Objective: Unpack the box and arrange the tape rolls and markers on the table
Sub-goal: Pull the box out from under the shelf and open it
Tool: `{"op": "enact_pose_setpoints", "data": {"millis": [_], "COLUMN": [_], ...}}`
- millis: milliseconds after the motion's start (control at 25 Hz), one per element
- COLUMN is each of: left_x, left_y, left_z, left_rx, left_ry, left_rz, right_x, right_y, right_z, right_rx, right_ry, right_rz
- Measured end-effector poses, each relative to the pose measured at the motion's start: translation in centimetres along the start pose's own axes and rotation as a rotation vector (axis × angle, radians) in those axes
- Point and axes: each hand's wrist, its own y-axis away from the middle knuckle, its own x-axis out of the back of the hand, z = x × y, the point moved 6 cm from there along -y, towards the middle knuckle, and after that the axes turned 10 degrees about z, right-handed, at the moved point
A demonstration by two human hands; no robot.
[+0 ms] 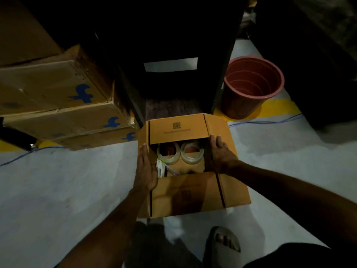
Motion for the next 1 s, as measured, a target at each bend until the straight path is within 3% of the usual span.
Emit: {"op": "enact_pose_setpoints", "data": {"millis": [240, 520, 640, 800, 1000], "left_x": [-0.3, -0.7, -0.6, -0.4, -0.4], "left_y": [0.0, -0.2, 0.1, 0.2, 0.5], "left_z": [-0.7, -2.0, -2.1, -1.9, -1.9], "left_rx": [-0.014, -0.095, -0.041, 0.049, 0.096], "left_ry": [0.013, 0.015, -0.003, -0.088, -0.130], "left_rz": [0.040, 0.105, 0.104, 0.066, 0.072], "right_x": [-0.5, -2.0, -1.8, -4.8, -5.1], "right_y": [-0.1, 0.4, 2.1, 4.2, 5.9], "right_z": [-0.7, -3.5, -3.8, -3.0, -3.5], "right_rx": [-0.043, -0.208, -0.137, 0.073, 0.102], "right_ry": [0.045, 0.034, 0.030, 0.108, 0.145], "right_rz": [-0.048, 0.160, 0.205, 0.140, 0.239]}}
